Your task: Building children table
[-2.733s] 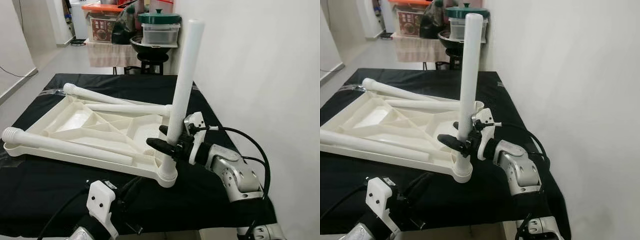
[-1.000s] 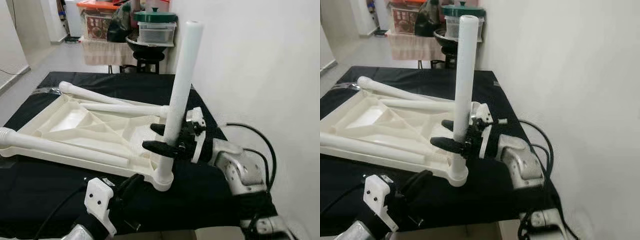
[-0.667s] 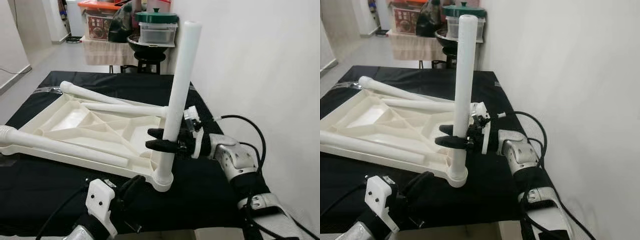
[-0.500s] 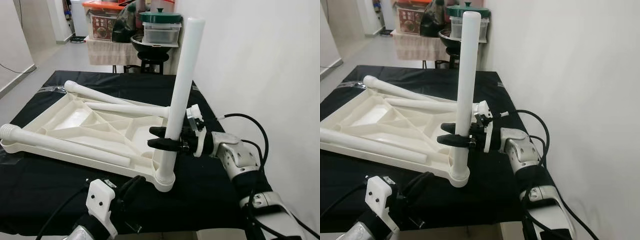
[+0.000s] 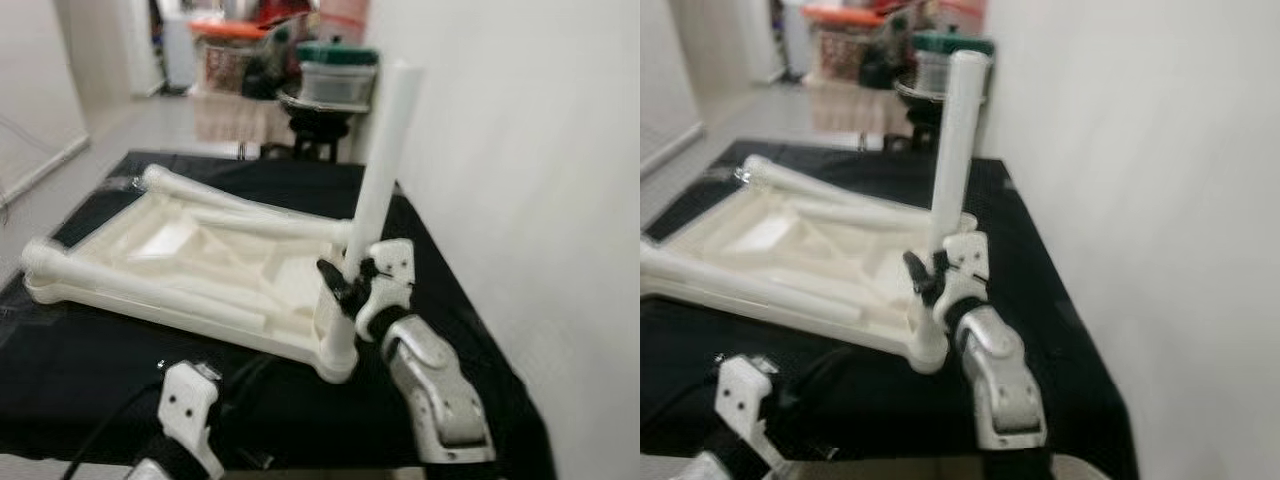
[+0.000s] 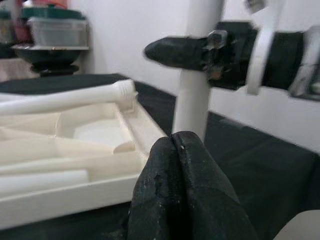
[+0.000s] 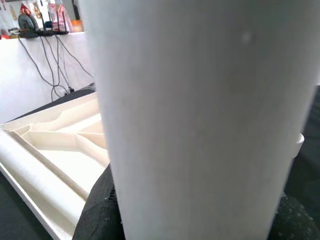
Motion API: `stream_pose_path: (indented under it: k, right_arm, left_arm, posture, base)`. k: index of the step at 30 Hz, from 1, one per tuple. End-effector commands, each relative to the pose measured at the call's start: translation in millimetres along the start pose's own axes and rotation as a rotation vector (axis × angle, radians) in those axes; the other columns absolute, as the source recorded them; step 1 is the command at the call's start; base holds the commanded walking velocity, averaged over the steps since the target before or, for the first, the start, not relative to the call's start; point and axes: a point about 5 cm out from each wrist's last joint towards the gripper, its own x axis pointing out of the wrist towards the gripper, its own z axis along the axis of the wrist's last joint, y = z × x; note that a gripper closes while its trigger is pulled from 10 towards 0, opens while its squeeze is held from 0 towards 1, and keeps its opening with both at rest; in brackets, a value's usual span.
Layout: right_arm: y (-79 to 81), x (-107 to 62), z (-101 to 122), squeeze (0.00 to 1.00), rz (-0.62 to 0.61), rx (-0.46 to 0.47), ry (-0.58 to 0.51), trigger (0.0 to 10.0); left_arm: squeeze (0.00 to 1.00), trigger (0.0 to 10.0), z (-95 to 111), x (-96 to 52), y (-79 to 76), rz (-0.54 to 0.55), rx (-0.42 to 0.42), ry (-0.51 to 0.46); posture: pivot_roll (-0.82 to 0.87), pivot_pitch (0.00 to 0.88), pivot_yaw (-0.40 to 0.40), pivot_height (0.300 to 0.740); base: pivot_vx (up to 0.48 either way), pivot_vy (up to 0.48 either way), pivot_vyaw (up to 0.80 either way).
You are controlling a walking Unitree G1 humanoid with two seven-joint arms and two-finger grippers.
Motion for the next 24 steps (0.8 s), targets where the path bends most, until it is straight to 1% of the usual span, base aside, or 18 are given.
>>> stream_pose_path:
  k: [1,2,3,4,5,6,8,9,10,11,12,15,16,17,18,19,20,24]
  right_arm:
    - [-6.1,0.3,-25.7,0.0,-0.032,0.04,0.129,1.4]
    - [-3.8,1.3,-24.4,0.0,-0.026,0.053,0.134,10.0]
    - [-0.8,2.3,-22.9,0.0,-0.023,0.062,0.137,10.0]
    - [3.2,4.6,-19.7,1.0,0.013,0.08,0.129,10.0]
    - [9.8,6.7,-13.2,1.0,0.044,0.108,0.117,10.0]
    - [11.4,7.8,-11.2,1.0,0.056,0.12,0.112,10.0]
    - [17.9,10.9,-5.5,1.0,0.173,0.154,0.098,10.0]
    - [17.9,10.9,-5.5,1.0,0.173,0.154,0.098,10.0]
    - [20.5,11.4,-3.3,0.99,0.219,0.162,0.093,10.0]
    - [25.3,10.7,1.8,0.99,0.354,0.104,0.072,10.0]
    - [24.9,9.4,5.5,0.0,0.486,0.044,0.059,10.0]
    - [17.3,6.9,8.5,0.0,0.695,-0.066,0.062,10.0]
    - [17.3,6.9,8.5,0.0,0.695,-0.066,0.062,10.0]
    - [13.7,6.4,8.4,0.0,0.745,-0.098,0.07,10.0]
    - [6.2,8.3,9.3,0.0,0.815,-0.106,0.092,10.0]
    - [6.2,8.3,9.3,0.0,0.815,-0.106,0.092,10.0]
    - [-1.3,10.9,10.0,0.0,0.872,-0.098,0.117,10.0]
    - [-10.8,16.4,10.9,0.0,0.912,-0.075,0.144,10.0]
  left_arm:
    - [0.0,10.0,-1.2,0.8,-1.1,-0.017,-0.004,0.009]
    - [0.0,10.0,-1.1,1.2,-1.4,-0.015,-0.004,0.007]
    - [0.0,10.0,-1.1,1.4,-1.6,-0.013,-0.003,0.006]
    - [0.0,10.0,-1.1,1.8,-1.8,-0.012,-0.003,0.005]
    - [0.0,10.0,-1.1,2.4,-2.0,-0.011,-0.003,0.004]
    - [0.0,10.0,-1.2,2.6,-2.1,-0.011,-0.003,0.003]
    - [0.0,10.0,-1.0,3.0,-2.4,-0.012,-0.004,0.002]
    - [0.0,10.0,-1.0,3.0,-2.4,-0.012,-0.004,0.002]
    - [0.0,10.0,-0.9,3.1,-2.4,-0.013,-0.004,0.002]
    - [0.0,10.0,-0.9,3.4,-2.4,-0.013,-0.004,0.002]
    - [0.0,10.0,-0.9,3.6,-2.3,-0.014,-0.004,0.001]
    - [0.0,10.0,-1.1,4.2,-2.3,-0.014,-0.005,0.0]
    - [0.0,10.0,-1.1,4.2,-2.3,-0.014,-0.005,0.0]
    - [0.0,10.0,-1.2,4.3,-2.3,-0.014,-0.004,0.0]
    - [0.0,10.0,-1.4,4.5,-2.3,-0.014,-0.004,0.0]
    - [0.0,10.0,-1.4,4.5,-2.3,-0.014,-0.004,0.0]
    - [0.0,10.0,-1.7,4.7,-2.3,-0.013,-0.005,0.0]
    - [0.0,10.0,-2.0,5.0,-2.3,-0.013,-0.005,0.0]
  posture:
    - [0.02,0.0,-0.084,0.74]
    - [0.02,0.0,-0.091,0.74]
    - [0.02,0.0,-0.091,0.74]
    - [0.03,0.0,-0.096,0.74]
    - [0.03,0.0,-0.1,0.74]
    - [0.03,0.0,-0.1,0.74]
    - [0.03,0.0,-0.1,0.74]
    - [0.03,0.0,-0.1,0.74]
    - [0.03,0.0,-0.1,0.74]
    - [0.03,0.0,-0.097,0.74]
    - [0.03,0.0,-0.096,0.74]
    - [0.04,0.0,-0.103,0.74]
    - [0.04,0.0,-0.103,0.74]
    - [0.04,0.0,-0.103,0.74]
    - [0.05,0.0,-0.106,0.74]
    - [0.05,0.0,-0.106,0.74]
    - [0.05,0.0,-0.106,0.74]
    - [0.05,0.0,-0.107,0.74]
  base:
    - [0.0,0.0,0.0]
    - [0.0,0.0,0.0]
    - [0.0,0.0,0.0]
    - [0.0,0.0,0.0]
    - [0.0,0.0,0.0]
    - [0.0,0.0,0.0]
    - [0.0,0.0,0.0]
    - [0.0,0.0,0.0]
    - [0.0,0.0,0.0]
    - [0.0,0.0,0.0]
    - [0.0,0.0,0.0]
    - [0.0,0.0,0.0]
    - [0.0,0.0,0.0]
    - [0.0,0.0,0.0]
    - [0.0,0.0,0.0]
    - [0.0,0.0,0.0]
    - [0.0,0.0,0.0]
    - [0.0,0.0,0.0]
